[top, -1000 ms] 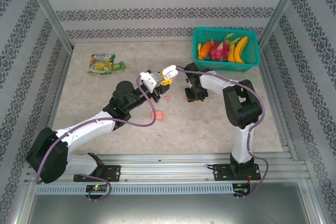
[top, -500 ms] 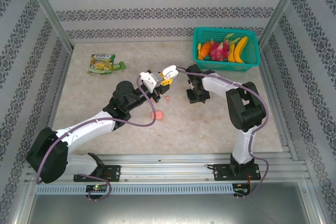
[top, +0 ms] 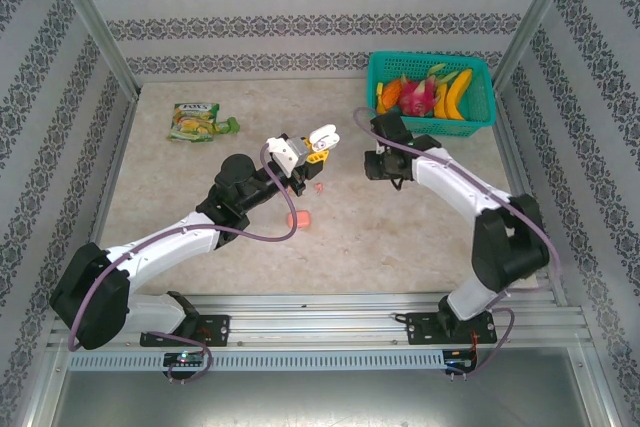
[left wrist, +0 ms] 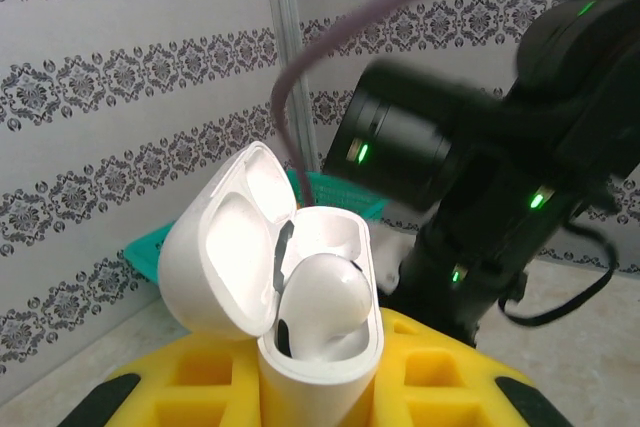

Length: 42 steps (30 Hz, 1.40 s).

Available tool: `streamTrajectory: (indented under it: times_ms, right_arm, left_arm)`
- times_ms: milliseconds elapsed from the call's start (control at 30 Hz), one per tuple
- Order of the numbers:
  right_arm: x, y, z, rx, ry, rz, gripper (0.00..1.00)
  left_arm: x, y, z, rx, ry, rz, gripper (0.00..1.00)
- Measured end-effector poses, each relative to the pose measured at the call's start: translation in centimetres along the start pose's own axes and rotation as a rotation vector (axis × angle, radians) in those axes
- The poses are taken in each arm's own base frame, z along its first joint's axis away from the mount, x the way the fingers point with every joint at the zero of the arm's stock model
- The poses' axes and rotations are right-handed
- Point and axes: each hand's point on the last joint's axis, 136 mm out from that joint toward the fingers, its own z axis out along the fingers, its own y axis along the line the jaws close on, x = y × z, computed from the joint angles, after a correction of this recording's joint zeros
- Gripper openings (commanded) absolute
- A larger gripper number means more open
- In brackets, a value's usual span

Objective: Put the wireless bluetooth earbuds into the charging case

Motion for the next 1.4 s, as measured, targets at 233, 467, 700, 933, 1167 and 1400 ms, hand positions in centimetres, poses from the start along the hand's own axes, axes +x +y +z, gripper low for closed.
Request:
streamTrajectory:
  times_ms: [233, 467, 700, 933, 1167, 1400]
  right_arm:
    - [-5.4, 0.6, -9.9, -0.074, -0.335, 0.015, 0.26]
    - [-7.6, 3.7, -18.0, -0.189, -0.590, -0.068, 0.27]
    - [-8.2, 7.0, -21.6, -0.295, -0.709, -0.136, 0.27]
    - [-8.4, 8.2, -23.4, -0.384, -0.797, -0.135, 0.27]
    - [-9.2, 9.1, -24.3, -0.473, -0.833, -0.101, 0.27]
    - [-10.8, 8.6, -24.0, -0.551, -0.835, -0.027, 0.27]
  left_arm:
    - [0.6, -0.6, 0.3, 0.035, 0.020, 0.009, 0.00]
    - [0.3, -0.9, 1.2, 0.073, 0.020, 0.010, 0.00]
    - [0.1, -0.8, 2.3, 0.085, 0.022, 0.000, 0.00]
    - [0.0, -0.5, 3.5, 0.084, 0.026, -0.042, 0.00]
    - [-0.8, -0.3, 4.2, 0.085, 0.015, -0.060, 0.00]
    - [-0.8, -0.5, 4.4, 0.091, 0.018, -0.067, 0.00]
